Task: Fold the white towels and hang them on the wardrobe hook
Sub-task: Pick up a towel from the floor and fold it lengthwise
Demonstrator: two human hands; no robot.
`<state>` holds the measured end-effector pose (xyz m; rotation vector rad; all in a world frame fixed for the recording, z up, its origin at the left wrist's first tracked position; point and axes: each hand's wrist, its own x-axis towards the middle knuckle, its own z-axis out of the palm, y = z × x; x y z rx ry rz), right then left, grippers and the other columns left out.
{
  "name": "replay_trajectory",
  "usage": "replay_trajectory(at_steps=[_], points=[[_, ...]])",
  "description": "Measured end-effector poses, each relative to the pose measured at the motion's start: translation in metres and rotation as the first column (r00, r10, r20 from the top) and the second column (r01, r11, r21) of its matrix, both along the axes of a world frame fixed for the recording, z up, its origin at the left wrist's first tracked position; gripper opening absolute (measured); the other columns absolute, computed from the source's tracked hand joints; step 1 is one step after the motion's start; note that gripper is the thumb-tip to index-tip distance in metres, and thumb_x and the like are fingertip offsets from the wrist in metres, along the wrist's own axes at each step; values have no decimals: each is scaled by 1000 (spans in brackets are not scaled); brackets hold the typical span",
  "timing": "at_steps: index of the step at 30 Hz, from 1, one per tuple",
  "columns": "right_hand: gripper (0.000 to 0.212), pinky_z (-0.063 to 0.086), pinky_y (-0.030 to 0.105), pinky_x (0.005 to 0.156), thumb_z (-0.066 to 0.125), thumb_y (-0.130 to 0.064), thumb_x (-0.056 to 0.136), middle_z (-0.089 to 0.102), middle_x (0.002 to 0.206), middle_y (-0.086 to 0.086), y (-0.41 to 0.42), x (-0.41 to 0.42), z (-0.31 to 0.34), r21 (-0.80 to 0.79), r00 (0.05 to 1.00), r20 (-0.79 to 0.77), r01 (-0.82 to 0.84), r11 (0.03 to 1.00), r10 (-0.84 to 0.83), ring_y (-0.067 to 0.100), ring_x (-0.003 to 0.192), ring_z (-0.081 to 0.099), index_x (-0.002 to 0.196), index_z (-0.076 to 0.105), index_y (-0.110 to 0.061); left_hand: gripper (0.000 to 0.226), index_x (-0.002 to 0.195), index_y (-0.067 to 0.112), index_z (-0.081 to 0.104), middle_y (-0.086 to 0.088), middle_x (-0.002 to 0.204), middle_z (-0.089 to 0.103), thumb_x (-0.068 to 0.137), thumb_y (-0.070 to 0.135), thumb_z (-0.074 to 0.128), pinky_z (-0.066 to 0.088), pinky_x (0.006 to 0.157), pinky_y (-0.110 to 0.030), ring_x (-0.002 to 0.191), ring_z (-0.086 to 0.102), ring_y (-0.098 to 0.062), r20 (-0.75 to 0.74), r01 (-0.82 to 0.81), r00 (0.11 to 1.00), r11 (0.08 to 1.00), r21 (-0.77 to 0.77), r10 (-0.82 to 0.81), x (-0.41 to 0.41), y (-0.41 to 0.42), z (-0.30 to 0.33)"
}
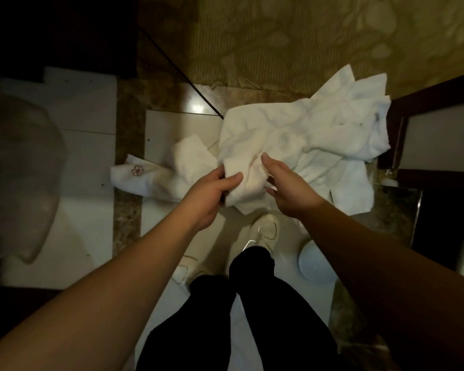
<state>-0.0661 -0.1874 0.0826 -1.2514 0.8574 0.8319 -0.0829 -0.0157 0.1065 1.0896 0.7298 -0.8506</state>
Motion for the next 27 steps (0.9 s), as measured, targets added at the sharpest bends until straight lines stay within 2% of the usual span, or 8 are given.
replay_trajectory(at_steps=[3, 6, 10, 13, 16, 21, 25, 27], points=[[56, 47, 35, 106, 55, -47, 95, 64, 136, 6, 10, 0, 46, 177, 995, -17, 101, 979, -99, 20, 125, 60, 139, 53, -13, 29, 119, 14, 62, 0, 109, 75, 90, 10, 63, 55, 87, -28, 102, 70, -16, 14, -50, 999, 997, -62, 51, -6, 13, 55], [42, 46, 34, 107, 53, -43, 98, 69, 126, 4, 25, 3, 101, 207, 994, 25, 102, 973, -110, 18, 122, 62, 127, 60, -13, 47, 124, 10, 61, -8, 121, 71, 78, 12, 70, 52, 99, -35, 113, 67, -22, 29, -48, 998, 994, -93, 51, -9, 26, 107], [36, 49, 33, 102, 57, -40, 95, 72, 119, 2, 41, 3, 174, 228, 991, 120, 31, 973, -60, 16, 115, 66, 122, 61, -16, 57, 135, 7, 55, -9, 123, 70, 84, 25, 72, 56, 91, -30, 110, 68, -20, 43, -74, 996, 989, -125, 80, -8, 44, 182], [51, 53, 29, 92, 64, -44, 82, 69, 125, 5, 52, 1, 227, 240, 980, 194, -10, 971, -37, 16, 117, 65, 123, 58, -15, 45, 130, 11, 58, -6, 117, 72, 91, 32, 58, 58, 85, -27, 104, 70, -17, 78, -128, 988, 986, -107, 136, -8, 61, 238], [22, 54, 26, 83, 61, -34, 87, 70, 106, 3, 61, -4, 283, 252, 961, 257, 39, 967, -105, 12, 101, 66, 95, 57, -14, 29, 122, 13, 63, -6, 112, 74, 99, 28, 52, 58, 80, -26, 101, 71, -17, 127, -189, 972, 980, -67, 196, -16, 77, 289], [20, 47, 26, 81, 55, -21, 97, 62, 83, -2, 70, -26, 373, 293, 927, 324, 94, 951, -191, 11, 86, 57, 78, 53, -18, 31, 124, 13, 63, -8, 120, 72, 97, 28, 58, 53, 98, -36, 114, 67, -24, 210, -347, 914, 937, -36, 347, -42, 102, 374], [23, 38, 26, 69, 62, -18, 84, 52, 62, -7, 75, -49, 436, 382, 881, 383, 124, 916, -279, 6, 65, 53, 64, 52, -22, 39, 121, 13, 64, -8, 118, 72, 85, 29, 66, 55, 89, -36, 111, 69, -24, 314, -433, 851, 901, -35, 422, -69, 120, 433], [24, 39, 27, 72, 73, -20, 75, 54, 61, -7, 77, -60, 463, 446, 868, 400, 96, 890, -294, 8, 70, 55, 58, 55, -24, 34, 117, 12, 66, -9, 114, 73, 87, 27, 65, 55, 87, -35, 106, 70, -24, 381, -421, 836, 907, -15, 395, -84, 123, 461]])
